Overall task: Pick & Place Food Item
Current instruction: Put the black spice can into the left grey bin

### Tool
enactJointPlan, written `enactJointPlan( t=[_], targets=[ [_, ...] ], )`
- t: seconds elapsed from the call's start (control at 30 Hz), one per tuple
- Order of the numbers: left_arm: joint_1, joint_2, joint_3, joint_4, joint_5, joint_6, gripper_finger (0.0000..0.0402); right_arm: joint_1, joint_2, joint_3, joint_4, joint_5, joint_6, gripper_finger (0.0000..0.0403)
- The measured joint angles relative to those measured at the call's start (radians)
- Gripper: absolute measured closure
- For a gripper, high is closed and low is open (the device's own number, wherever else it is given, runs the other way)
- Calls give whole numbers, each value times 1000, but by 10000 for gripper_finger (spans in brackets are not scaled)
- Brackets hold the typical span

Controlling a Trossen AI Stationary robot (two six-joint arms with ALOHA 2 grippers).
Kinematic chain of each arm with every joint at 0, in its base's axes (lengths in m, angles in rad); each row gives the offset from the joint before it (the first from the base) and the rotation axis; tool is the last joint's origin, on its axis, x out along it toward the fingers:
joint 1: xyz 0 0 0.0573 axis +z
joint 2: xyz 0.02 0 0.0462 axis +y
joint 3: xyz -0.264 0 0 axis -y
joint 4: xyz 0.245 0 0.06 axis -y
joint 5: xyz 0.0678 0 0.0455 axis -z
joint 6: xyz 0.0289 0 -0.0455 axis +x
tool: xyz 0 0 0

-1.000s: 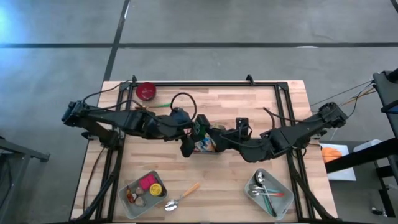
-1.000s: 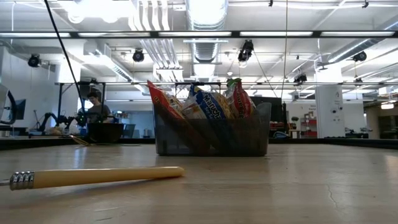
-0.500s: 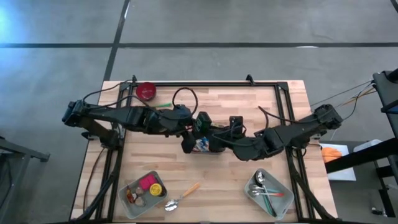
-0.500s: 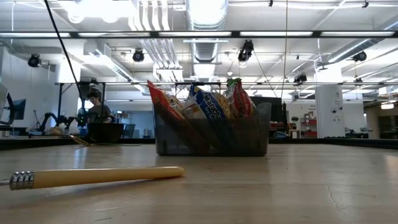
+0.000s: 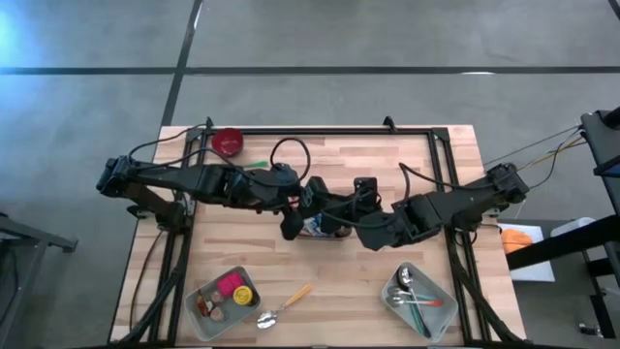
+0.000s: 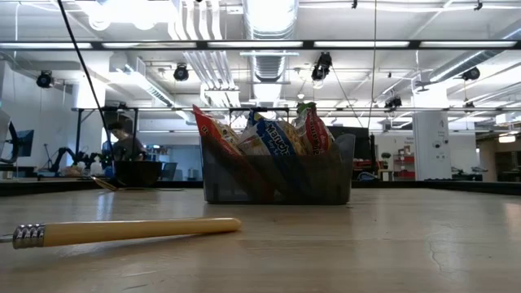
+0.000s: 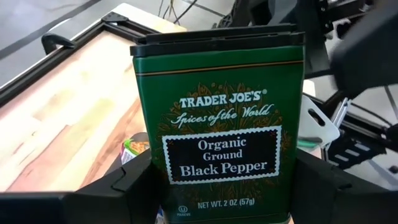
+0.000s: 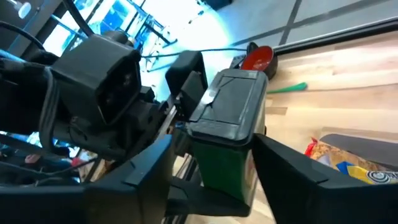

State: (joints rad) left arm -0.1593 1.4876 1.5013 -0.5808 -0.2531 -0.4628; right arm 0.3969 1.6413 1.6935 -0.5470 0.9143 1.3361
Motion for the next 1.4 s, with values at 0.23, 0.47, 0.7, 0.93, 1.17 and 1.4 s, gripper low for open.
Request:
enactJointPlan(
  t=[0.23, 0.47, 0.7, 0.93, 1.17, 1.4],
  targets=[
    [0, -1, 8, -14, 32, 65, 152, -4, 0, -9, -17, -25, 15, 260],
    [0, -4, 17, -21, 58, 111, 141, -3, 3, -10, -15, -26, 19, 290],
    [-1, -8, 18, -22, 68, 117, 135, -3, 2, -10, 2, -37, -8, 300],
    [-1, -11, 18, -22, 68, 119, 153, -5, 2, -10, 5, -44, -22, 304],
    [-1, -19, 19, -26, 71, 128, 153, -6, 1, -11, 19, -82, -110, 303],
    [-1, -21, 21, -27, 73, 166, 153, -8, 3, -12, 57, -101, -262, 244]
  ],
)
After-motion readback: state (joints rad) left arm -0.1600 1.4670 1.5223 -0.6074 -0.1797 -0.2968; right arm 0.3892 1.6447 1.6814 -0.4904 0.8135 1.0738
